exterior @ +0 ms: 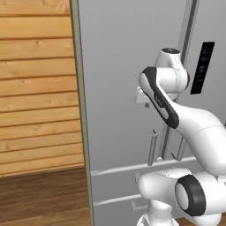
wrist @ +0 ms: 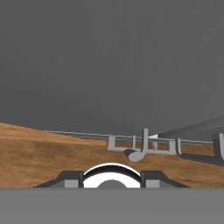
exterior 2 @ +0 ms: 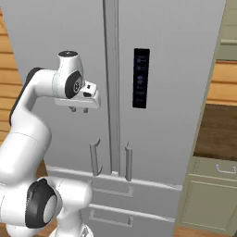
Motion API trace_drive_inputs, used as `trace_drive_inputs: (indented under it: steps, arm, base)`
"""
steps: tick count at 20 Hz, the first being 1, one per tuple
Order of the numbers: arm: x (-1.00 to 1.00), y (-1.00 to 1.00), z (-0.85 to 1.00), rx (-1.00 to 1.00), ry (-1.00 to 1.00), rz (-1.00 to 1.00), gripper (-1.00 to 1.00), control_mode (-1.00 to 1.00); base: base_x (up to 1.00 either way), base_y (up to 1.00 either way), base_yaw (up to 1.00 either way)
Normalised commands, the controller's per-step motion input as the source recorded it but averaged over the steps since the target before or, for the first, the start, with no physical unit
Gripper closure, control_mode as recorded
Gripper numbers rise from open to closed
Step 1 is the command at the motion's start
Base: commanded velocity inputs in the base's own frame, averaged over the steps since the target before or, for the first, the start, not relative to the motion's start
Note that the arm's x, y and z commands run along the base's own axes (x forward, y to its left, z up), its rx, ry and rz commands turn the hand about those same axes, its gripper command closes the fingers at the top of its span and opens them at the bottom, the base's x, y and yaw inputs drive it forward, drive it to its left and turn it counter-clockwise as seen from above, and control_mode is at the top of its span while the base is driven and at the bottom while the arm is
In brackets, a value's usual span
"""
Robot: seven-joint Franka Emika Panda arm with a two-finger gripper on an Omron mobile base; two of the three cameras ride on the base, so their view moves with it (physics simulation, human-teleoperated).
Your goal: Take the strawberry from the fridge and place it on top of the pancake, located on the dining counter.
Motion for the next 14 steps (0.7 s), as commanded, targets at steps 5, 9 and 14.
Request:
trace_drive_inputs:
  steps: [5, 9, 14]
  arm:
    - [0.00, 0.00, 0.00, 0.00, 0.00, 0.00, -1.00, 1.00]
    - [0.00, 0.00, 0.00, 0.00, 0.00, 0.00, -1.00, 1.00]
    - [0.00, 0.00, 0.00, 0.00, 0.00, 0.00, -1.00, 1.00]
  base:
    - [-0.17, 0.00, 0.00]
    - [-0.52, -0.17, -0.06]
    - [-0.50, -0.37, -0.05]
